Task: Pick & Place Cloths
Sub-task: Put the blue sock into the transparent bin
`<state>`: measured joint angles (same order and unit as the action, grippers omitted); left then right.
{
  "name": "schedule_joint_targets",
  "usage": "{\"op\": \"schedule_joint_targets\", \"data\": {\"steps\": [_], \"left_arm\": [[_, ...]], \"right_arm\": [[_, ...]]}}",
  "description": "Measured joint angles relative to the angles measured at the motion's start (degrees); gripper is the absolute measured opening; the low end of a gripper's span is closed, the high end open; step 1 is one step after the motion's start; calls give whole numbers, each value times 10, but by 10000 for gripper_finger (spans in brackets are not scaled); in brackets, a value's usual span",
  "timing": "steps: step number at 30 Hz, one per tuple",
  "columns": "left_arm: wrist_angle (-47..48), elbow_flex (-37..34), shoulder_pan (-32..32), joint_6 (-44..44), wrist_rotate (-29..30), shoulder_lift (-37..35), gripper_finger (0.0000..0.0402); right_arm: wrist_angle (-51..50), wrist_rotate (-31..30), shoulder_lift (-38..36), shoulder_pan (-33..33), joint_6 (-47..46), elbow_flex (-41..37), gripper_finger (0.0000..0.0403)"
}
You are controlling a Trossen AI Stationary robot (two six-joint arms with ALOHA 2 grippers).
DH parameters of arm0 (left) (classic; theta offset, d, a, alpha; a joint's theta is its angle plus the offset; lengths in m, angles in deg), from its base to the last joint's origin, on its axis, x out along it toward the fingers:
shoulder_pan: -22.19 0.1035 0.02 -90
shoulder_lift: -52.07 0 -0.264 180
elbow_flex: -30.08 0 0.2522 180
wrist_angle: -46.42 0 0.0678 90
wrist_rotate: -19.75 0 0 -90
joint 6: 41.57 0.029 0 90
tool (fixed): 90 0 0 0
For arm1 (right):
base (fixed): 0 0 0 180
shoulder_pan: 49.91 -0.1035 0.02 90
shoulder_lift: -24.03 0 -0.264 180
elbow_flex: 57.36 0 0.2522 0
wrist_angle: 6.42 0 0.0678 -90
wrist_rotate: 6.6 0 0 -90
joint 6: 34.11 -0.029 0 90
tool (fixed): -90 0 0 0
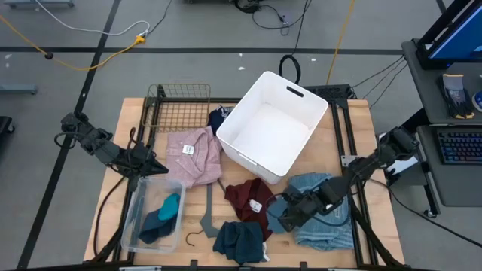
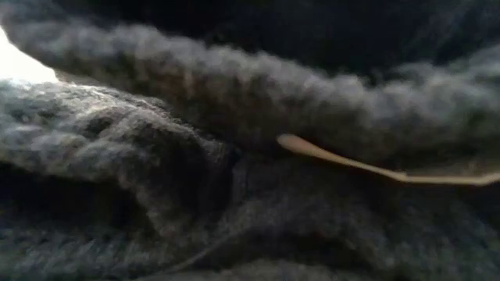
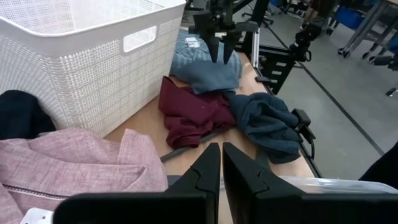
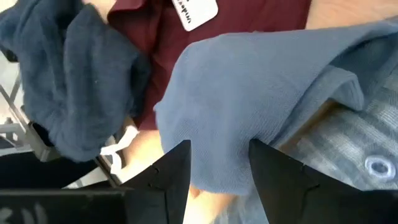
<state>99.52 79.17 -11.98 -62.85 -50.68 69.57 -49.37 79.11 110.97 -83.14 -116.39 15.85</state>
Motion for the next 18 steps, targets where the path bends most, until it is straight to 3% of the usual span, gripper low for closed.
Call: {"op": "schedule_joint_targets", "data": {"steps": [18], "left_arm": [[-1,0,0,0,-1,0,19]], "right_arm": [[-20,1,0,10,-50,-22,153]]}}
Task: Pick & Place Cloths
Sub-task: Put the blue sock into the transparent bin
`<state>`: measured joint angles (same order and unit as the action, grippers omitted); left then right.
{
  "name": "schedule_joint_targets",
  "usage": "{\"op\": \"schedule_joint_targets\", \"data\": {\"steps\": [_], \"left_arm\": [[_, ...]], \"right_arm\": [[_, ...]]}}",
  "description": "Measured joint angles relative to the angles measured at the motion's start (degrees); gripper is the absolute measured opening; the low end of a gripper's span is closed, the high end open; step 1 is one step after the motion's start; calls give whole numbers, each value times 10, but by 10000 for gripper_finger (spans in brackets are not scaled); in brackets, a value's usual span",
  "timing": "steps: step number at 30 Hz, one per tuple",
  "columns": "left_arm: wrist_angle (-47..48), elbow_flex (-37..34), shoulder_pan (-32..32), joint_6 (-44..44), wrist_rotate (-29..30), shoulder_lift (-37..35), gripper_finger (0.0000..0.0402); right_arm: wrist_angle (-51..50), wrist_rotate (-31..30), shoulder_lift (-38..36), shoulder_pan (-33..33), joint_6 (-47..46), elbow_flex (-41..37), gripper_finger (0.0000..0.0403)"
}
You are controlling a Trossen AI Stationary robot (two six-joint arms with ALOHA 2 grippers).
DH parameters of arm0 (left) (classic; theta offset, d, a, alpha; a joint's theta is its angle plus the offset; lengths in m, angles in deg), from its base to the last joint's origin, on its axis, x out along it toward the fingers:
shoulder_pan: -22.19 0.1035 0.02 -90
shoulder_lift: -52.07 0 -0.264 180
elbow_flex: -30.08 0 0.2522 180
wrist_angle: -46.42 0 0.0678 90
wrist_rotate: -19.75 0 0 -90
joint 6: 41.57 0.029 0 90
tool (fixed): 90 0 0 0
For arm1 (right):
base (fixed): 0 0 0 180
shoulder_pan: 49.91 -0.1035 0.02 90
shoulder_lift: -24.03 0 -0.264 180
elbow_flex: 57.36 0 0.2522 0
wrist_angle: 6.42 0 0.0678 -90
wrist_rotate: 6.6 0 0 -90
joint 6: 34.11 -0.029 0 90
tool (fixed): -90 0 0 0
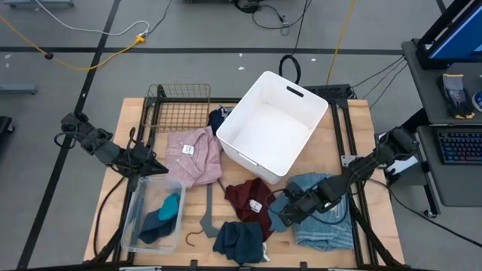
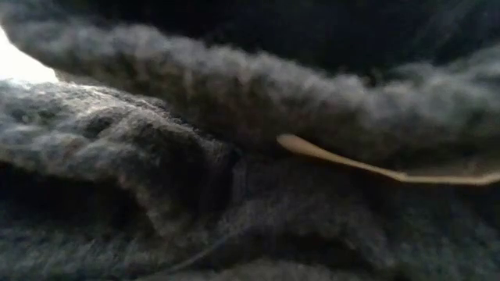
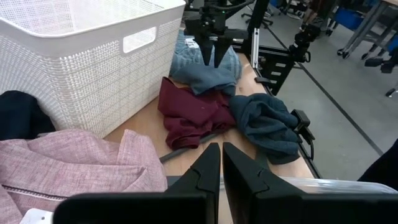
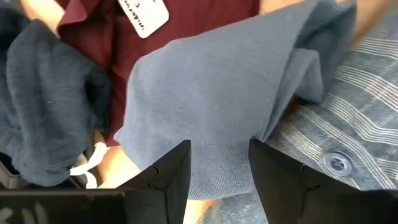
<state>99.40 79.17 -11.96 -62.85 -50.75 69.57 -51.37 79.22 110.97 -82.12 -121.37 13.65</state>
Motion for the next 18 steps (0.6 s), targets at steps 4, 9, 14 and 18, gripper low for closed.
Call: {"op": "schedule_joint_targets", "data": {"steps": [4,9,14,18], "left_arm": [[0,0,0,0,0,0,19],[0,0,0,2,0,0,19],[0,0,0,2,0,0,19],[-2,0,0,1,0,0,19]], "right_arm": [[-9,-1,0,0,-13,0,153],[-18,-2,8,0,-17,0,153],[-5,-2,22,1,-22,-5,153],[-5,-1,21,1,-42,-10,151]]}}
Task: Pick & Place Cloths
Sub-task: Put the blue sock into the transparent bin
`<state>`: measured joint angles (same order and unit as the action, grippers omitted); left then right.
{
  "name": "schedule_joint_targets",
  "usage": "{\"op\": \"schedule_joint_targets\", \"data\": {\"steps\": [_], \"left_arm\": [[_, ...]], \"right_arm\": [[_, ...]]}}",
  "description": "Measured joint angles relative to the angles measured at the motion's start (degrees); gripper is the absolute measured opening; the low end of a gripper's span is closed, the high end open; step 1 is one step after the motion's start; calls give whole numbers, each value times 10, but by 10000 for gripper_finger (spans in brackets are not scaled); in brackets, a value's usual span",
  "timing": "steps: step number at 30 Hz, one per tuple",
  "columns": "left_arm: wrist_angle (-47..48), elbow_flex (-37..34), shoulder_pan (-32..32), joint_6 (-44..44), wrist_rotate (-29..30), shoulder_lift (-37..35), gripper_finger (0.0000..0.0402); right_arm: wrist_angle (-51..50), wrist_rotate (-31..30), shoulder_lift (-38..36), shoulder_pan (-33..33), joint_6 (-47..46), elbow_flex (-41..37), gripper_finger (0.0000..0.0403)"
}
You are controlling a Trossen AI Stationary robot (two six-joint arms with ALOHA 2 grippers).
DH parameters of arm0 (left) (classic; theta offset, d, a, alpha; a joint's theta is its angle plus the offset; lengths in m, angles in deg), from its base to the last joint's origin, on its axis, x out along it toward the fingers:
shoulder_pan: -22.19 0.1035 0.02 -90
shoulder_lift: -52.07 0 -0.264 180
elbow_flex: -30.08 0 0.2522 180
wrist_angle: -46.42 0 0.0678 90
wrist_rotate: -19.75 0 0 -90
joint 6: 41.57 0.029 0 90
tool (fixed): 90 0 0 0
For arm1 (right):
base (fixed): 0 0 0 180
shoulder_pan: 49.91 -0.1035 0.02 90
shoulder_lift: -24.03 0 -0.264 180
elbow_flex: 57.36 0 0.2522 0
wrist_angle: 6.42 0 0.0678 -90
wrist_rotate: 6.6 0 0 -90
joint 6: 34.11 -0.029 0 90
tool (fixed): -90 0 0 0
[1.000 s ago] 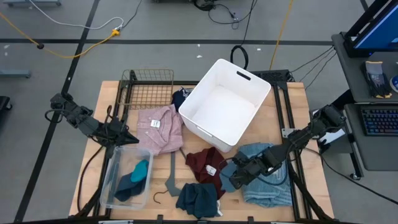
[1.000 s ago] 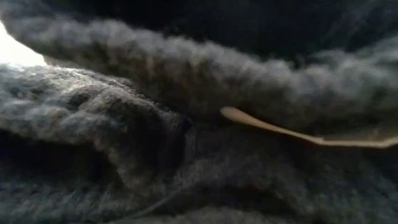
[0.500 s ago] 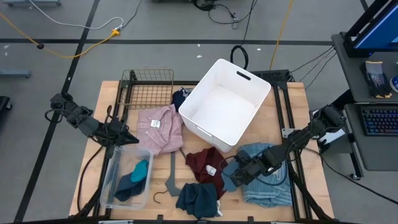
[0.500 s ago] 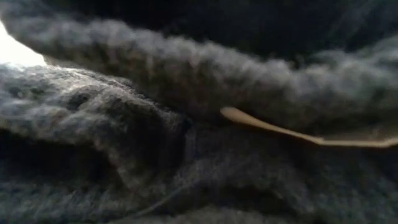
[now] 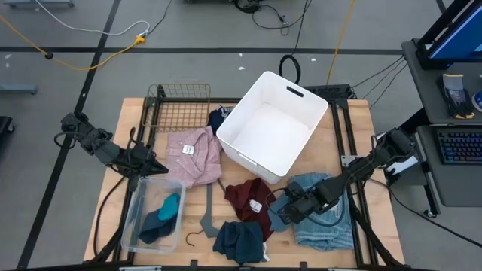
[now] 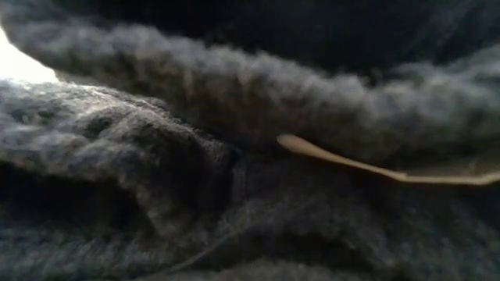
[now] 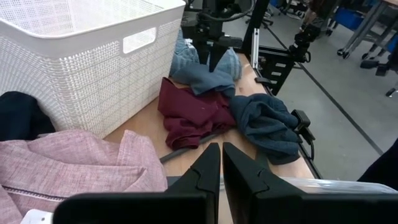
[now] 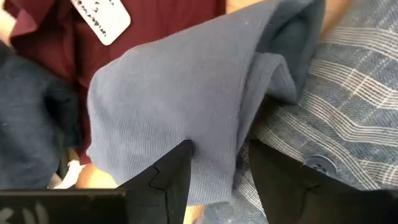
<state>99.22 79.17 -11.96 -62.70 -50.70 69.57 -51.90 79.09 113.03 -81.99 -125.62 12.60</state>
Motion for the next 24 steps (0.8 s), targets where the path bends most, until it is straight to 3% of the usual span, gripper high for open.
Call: {"op": "schedule_joint_targets", "data": {"steps": [5,12,24], "left_arm": [[-4,0,0,0,0,0,19],[-4,0,0,-4,0,0,19],[-3,0,0,-36,0,0,19]], "right_arm": [[4,2,1,0,-8,0,114],[26,16,1,0,6,0,11],[113,12,-58,-3,65,24,3]]}}
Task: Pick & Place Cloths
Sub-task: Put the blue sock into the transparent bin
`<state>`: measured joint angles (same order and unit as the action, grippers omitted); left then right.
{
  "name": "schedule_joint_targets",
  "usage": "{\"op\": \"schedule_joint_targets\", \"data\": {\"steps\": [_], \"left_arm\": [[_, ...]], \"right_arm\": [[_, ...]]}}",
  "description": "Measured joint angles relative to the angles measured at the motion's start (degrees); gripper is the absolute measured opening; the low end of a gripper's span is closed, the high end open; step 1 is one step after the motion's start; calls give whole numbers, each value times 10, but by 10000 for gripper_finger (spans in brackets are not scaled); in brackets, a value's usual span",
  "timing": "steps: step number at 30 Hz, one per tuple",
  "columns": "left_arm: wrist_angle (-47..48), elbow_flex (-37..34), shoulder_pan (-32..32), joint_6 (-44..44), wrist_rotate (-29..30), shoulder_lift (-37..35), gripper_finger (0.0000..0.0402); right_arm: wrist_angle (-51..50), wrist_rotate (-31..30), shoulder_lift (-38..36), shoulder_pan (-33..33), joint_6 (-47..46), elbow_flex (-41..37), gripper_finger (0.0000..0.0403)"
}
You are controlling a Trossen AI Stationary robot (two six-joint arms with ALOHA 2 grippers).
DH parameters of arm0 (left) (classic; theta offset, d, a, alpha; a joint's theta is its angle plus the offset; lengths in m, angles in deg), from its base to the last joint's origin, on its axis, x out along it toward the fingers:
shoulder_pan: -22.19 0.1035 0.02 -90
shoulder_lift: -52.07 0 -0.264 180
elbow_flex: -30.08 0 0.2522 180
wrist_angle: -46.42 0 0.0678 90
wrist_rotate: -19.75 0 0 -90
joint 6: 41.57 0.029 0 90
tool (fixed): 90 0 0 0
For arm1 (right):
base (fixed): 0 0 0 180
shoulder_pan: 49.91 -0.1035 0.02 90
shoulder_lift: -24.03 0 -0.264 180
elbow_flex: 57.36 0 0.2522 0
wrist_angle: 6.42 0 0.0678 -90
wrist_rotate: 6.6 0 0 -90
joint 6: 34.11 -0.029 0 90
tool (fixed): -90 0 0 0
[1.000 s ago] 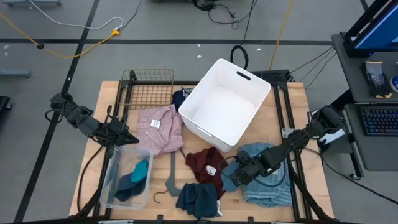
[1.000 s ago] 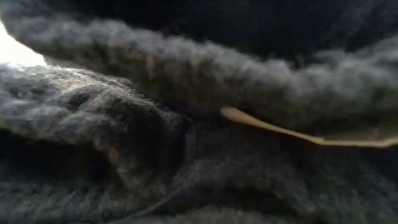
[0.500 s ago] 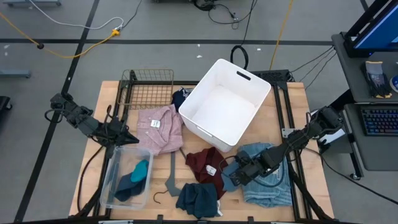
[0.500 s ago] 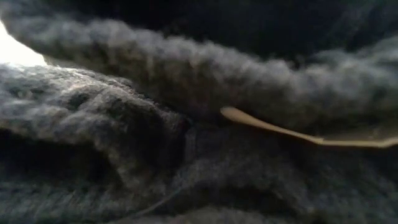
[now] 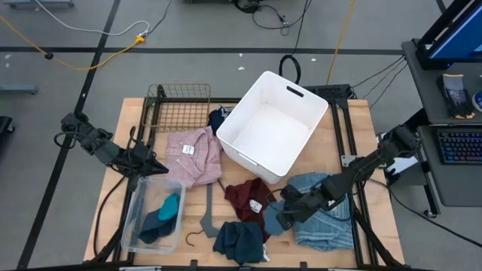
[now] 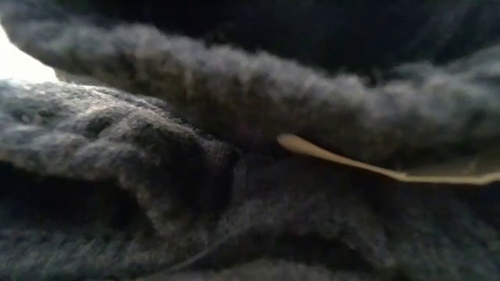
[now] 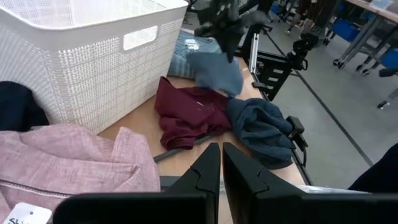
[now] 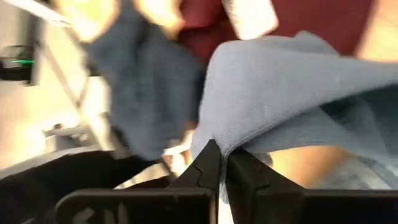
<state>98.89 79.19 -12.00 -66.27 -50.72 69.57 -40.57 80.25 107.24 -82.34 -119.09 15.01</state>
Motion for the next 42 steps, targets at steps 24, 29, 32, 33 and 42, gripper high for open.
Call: {"op": "schedule_joint_targets", "data": {"steps": [24,29,32,33,42], "left_arm": [[-378,0,0,60,-6,118,65],[-449,0,0,60,-6,179,123],[-488,0,1,57,0,217,158],[-502,0,2,54,4,228,170],[-601,0,44,-15,15,325,257]], "right_arm": [[470,-93,-50,79,437,7,0],[492,-58,-37,113,475,7,0],[495,-55,-36,128,503,7,0],[496,-54,-36,132,515,7,0],[497,-59,-36,140,675,31,0]]}}
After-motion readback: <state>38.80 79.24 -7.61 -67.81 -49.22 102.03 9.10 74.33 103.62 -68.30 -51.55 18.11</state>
